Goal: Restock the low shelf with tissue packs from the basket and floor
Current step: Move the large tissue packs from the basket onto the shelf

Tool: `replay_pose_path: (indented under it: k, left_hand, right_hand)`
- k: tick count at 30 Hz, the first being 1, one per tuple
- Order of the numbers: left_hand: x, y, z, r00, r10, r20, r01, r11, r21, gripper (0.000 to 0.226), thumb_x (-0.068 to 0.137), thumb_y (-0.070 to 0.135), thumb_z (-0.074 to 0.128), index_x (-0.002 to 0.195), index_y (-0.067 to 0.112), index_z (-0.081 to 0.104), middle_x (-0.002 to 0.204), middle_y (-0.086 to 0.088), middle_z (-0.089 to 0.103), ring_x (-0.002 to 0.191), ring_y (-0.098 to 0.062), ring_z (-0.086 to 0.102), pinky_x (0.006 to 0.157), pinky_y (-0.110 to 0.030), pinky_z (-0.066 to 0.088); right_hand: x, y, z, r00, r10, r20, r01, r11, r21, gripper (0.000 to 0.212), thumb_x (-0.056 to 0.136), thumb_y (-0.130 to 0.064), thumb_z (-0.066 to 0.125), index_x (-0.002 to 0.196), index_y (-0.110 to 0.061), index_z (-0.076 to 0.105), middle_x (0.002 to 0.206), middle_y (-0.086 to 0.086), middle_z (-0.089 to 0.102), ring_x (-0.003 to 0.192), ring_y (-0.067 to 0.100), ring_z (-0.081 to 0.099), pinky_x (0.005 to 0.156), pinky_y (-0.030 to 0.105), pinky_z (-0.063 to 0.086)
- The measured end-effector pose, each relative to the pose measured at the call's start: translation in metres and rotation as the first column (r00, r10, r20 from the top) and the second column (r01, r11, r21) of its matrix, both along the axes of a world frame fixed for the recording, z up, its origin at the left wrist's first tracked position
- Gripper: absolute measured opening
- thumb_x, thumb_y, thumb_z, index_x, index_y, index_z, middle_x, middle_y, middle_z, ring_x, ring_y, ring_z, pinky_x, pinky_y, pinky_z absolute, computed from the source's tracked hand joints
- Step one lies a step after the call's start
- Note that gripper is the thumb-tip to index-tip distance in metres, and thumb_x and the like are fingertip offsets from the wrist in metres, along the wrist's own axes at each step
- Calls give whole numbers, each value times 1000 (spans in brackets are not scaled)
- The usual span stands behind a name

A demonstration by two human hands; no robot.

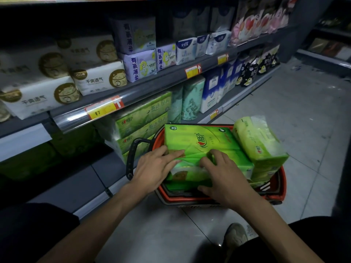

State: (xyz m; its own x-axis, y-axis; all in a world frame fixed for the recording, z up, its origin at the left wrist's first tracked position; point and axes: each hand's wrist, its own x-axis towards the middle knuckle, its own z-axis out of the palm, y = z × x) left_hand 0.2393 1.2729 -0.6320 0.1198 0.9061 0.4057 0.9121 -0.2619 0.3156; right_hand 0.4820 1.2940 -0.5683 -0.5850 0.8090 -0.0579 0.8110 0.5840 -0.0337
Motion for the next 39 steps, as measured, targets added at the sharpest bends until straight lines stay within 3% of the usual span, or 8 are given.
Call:
replay_pose_path:
  k: [5, 8, 13, 16, 23, 30, 33, 39]
  left_hand:
    - [4, 4, 24, 996, 35, 84, -42, 995, 94, 38, 106, 53, 44, 132, 42, 69, 90, 11, 54, 85, -9, 62, 65, -27, 47]
    - [6, 10, 37, 989, 24, 149, -44, 990, 132, 38, 105, 54, 45, 124, 39, 74, 88, 10, 57, 86, -12, 64, 68, -36, 52]
    - [5, 17, 51, 954, 42, 296, -86, 987, 136, 38, 103, 58, 46, 112, 38, 78, 87, 12, 58, 87, -8, 61, 67, -32, 47]
    - [6, 19, 55, 934, 57, 353, -104, 988, 115, 33, 100, 57, 53, 109, 39, 78, 87, 14, 60, 86, -3, 61, 66, -27, 44]
    - [-3, 16, 72, 364, 95, 926, -107, 992, -60, 32, 107, 23, 53, 137, 25, 64, 104, -9, 76, 94, -20, 73, 80, -28, 57]
    - [-23, 10, 58, 229, 292, 929, -152, 953, -262, 27, 107, 17, 52, 127, 20, 69, 103, -17, 77, 96, -32, 74, 80, -37, 59]
    - [-17, 6, 66, 59, 359, 932, -27, 933, -358, 33, 107, 31, 51, 131, 14, 68, 111, -17, 77, 97, -29, 75, 75, -33, 59]
    - [-22, -8, 84, -197, 422, 885, 222, 898, -379, 75, 95, 71, 46, 137, 11, 64, 132, -18, 69, 125, -38, 64, 112, -58, 44]
  right_hand:
    - [4, 8, -2, 995, -102, -10, 102, 981, 164, 146, 53, -55, 92, 165, -28, 1, 155, 22, 40, 145, 44, 37, 115, 54, 37]
    - [2, 13, -2, 991, -121, -60, 131, 970, 204, 155, 52, -59, 91, 163, -30, -12, 157, 22, 39, 148, 43, 34, 118, 55, 33]
    - [-10, 13, -4, 986, -99, -134, 134, 952, 277, 146, 54, -66, 85, 165, -22, 0, 147, 20, 49, 136, 43, 46, 113, 57, 36]
    - [-12, 20, -5, 974, -91, -210, 154, 940, 306, 114, 59, -66, 68, 155, -13, 36, 131, 15, 58, 119, 38, 56, 103, 51, 42]
    - [-12, 33, 5, 836, -161, -525, 314, 925, 215, 99, 50, -57, 70, 141, -22, 49, 126, 2, 58, 114, 27, 53, 93, 44, 42]
    - [-9, 39, 30, 517, -230, -825, 443, 896, 27, 105, 52, -52, 92, 143, -25, 47, 127, -4, 57, 115, 18, 49, 92, 43, 46]
    - [-15, 29, 36, 600, -46, -799, 354, 911, 213, 91, 56, -51, 82, 138, -22, 53, 125, -2, 58, 111, 22, 51, 90, 40, 42]
    - [-24, 13, 23, 812, 321, -487, 54, 790, 610, 89, 53, -13, 82, 138, -18, 54, 132, 16, 61, 122, 36, 56, 105, 51, 38]
